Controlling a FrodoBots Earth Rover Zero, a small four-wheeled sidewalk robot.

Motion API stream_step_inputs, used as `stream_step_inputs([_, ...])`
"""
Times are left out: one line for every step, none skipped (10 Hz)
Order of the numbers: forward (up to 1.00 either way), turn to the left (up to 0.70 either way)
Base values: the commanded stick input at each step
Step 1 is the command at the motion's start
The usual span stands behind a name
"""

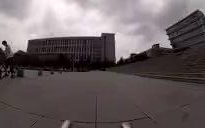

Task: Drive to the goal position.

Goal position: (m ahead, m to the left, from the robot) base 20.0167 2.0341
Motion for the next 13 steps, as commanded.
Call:
stream_step_inputs([1.0, -0.21])
stream_step_inputs([1.0, -0.06])
stream_step_inputs([1.0, 0.0])
stream_step_inputs([1.0, -0.06])
stream_step_inputs([1.0, -0.08])
stream_step_inputs([1.0, -0.03])
stream_step_inputs([1.0, 0.0])
stream_step_inputs([1.0, 0.0])
stream_step_inputs([1.0, 0.0])
stream_step_inputs([1.0, 0.0])
stream_step_inputs([1.0, 0.0])
stream_step_inputs([1.0, 0.0])
stream_step_inputs([1.0, -0.07])
